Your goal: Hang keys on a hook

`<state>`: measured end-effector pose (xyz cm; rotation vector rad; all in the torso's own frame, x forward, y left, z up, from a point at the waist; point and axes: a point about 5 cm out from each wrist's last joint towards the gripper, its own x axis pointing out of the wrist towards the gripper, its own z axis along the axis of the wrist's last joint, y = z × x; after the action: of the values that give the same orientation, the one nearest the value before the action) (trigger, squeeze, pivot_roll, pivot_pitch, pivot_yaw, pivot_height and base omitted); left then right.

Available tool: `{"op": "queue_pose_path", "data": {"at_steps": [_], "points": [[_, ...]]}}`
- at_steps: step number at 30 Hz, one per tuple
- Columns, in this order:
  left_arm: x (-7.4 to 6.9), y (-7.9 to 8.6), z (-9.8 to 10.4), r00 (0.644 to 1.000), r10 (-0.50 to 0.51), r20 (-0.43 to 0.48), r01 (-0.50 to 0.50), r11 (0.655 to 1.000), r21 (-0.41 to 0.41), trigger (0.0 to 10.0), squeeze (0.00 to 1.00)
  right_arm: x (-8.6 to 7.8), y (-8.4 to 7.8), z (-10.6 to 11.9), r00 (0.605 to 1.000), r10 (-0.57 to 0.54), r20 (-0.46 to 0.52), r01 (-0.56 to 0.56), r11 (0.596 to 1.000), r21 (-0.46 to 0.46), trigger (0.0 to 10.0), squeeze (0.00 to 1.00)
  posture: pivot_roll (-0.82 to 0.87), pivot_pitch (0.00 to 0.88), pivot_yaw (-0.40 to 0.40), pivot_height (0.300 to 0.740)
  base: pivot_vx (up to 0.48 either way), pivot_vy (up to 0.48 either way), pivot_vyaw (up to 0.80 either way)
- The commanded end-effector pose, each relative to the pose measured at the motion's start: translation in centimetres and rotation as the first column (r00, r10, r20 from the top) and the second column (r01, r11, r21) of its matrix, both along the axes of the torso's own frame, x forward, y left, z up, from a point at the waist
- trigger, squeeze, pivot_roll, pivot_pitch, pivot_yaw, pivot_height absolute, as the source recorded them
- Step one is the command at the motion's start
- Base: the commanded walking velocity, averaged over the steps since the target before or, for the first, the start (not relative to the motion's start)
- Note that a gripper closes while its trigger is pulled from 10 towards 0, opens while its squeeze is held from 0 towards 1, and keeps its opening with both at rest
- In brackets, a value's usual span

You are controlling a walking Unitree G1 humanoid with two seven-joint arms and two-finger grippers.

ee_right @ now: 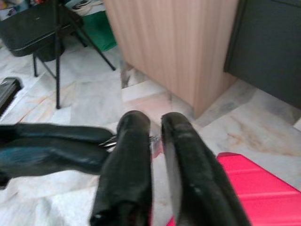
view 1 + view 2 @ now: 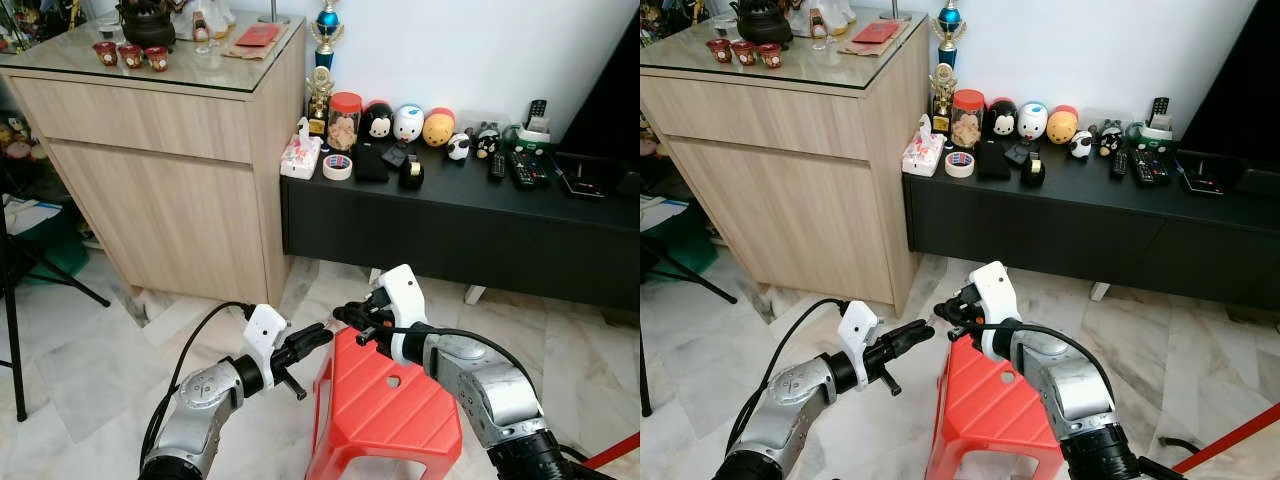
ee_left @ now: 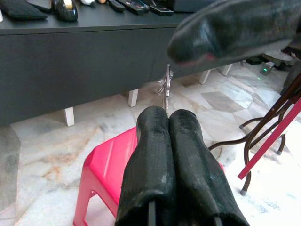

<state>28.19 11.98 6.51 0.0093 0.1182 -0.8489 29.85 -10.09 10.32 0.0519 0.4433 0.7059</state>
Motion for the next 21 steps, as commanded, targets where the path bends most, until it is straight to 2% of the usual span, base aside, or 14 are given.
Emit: {"op": "queue_pose_path", "data": {"at_steps": [1, 5, 6, 7, 9, 13, 14, 15, 16, 17, 18, 20, 21], "points": [[-0.1, -0.1, 0.1, 1.000, -0.010, -0.002, 0.010, 1.000, 0.005, 0.0, 0.00, 0.5, -0.3, 0.7, 0.999, -0.028, 0.028, 0.028, 1.000, 0.009, 10.0, 1.00, 0.08, 0.012, -0.100, 0.733, 0.000, 0.000, 0.00], [-0.2, 0.0, 0.1, 1.000, -0.010, -0.004, 0.010, 1.000, 0.008, 0.0, 0.00, 0.9, -0.5, 0.9, 0.997, -0.061, 0.046, 0.060, 0.998, 0.012, 10.0, 0.99, 0.08, 0.012, -0.100, 0.733, 0.000, 0.000, 0.00], [-0.2, 0.0, 0.1, 1.000, -0.009, -0.004, 0.009, 1.000, 0.010, 0.0, 0.00, 1.0, -0.5, 1.0, 0.996, -0.073, 0.055, 0.073, 0.997, 0.014, 10.0, 0.52, 0.08, 0.012, -0.100, 0.733, 0.000, 0.000, 0.00], [-0.2, 0.0, 0.1, 1.000, -0.007, -0.003, 0.007, 1.000, 0.012, 0.0, 0.00, 1.1, -0.6, 1.0, 0.994, -0.088, 0.063, 0.087, 0.996, 0.022, 10.0, 0.00, 0.08, 0.012, -0.100, 0.733, 0.000, 0.000, 0.00], [-0.1, 0.1, 0.1, 1.000, 0.000, 0.000, 0.000, 1.000, 0.016, 0.0, 0.00, 1.4, -0.8, 1.1, 0.990, -0.121, 0.069, 0.118, 0.992, 0.037, 10.0, 0.00, 0.08, 0.012, -0.100, 0.733, 0.000, 0.000, 0.00], [0.2, 0.9, 0.0, 0.997, 0.075, 0.023, -0.075, 0.996, 0.037, 0.0, 0.00, 2.2, -2.5, 0.0, 0.948, -0.308, 0.076, 0.305, 0.951, 0.056, 10.0, 0.00, 0.08, 0.013, -0.099, 0.733, 0.000, 0.000, 0.00], [0.3, 1.1, -0.1, 0.995, 0.096, 0.025, -0.097, 0.994, 0.046, 1.4, 0.00, 2.2, -2.8, -0.4, 0.939, -0.337, 0.064, 0.334, 0.941, 0.055, 10.0, 0.00, 0.08, 0.013, -0.099, 0.733, 0.000, 0.000, 0.00], [0.4, 1.2, -0.2, 0.994, 0.110, 0.026, -0.111, 0.992, 0.054, 1.4, 0.00, 2.2, -3.0, -0.7, 0.934, -0.354, 0.057, 0.351, 0.935, 0.055, 10.0, 0.00, 0.08, 0.013, -0.099, 0.733, 0.000, 0.000, 0.00], [0.6, 1.9, -0.7, 0.984, 0.178, 0.011, -0.179, 0.981, 0.072, 10.0, 0.00, 1.9, -4.0, -2.5, 0.908, -0.419, 0.023, 0.419, 0.908, 0.007, 10.0, 0.00, 0.08, 0.013, -0.097, 0.733, 0.000, 0.000, 0.00], [0.6, 1.9, -0.7, 0.984, 0.178, 0.011, -0.179, 0.981, 0.072, 10.0, 0.00, 1.9, -4.0, -2.5, 0.908, -0.419, 0.023, 0.419, 0.908, 0.007, 10.0, 0.00, 0.08, 0.013, -0.097, 0.733, 0.000, 0.000, 0.00], [0.5, 2.5, -1.5, 0.978, 0.205, -0.025, -0.201, 0.972, 0.126, 10.0, 0.00, 1.4, -4.5, -4.2, 0.896, -0.442, -0.023, 0.442, 0.897, -0.034, 10.0, 0.00, 0.08, 0.013, -0.097, 0.733, 0.000, 0.000, 0.00], [0.3, 2.8, -1.9, 0.982, 0.190, -0.008, -0.186, 0.964, 0.190, 10.0, 0.00, 0.8, -4.7, -5.5, 0.890, -0.453, -0.053, 0.450, 0.891, -0.067, 10.0, 0.00, 0.08, 0.013, -0.097, 0.733, 0.000, 0.000, 0.00], [0.2, 3.1, -2.2, 0.983, 0.185, 0.016, -0.183, 0.948, 0.261, 10.0, 0.00, 0.4, -4.9, -6.2, 0.885, -0.459, -0.071, 0.454, 0.887, -0.082, 10.0, 0.00, 0.08, 0.013, -0.097, 0.733, 0.000, 0.000, 0.00]]}}
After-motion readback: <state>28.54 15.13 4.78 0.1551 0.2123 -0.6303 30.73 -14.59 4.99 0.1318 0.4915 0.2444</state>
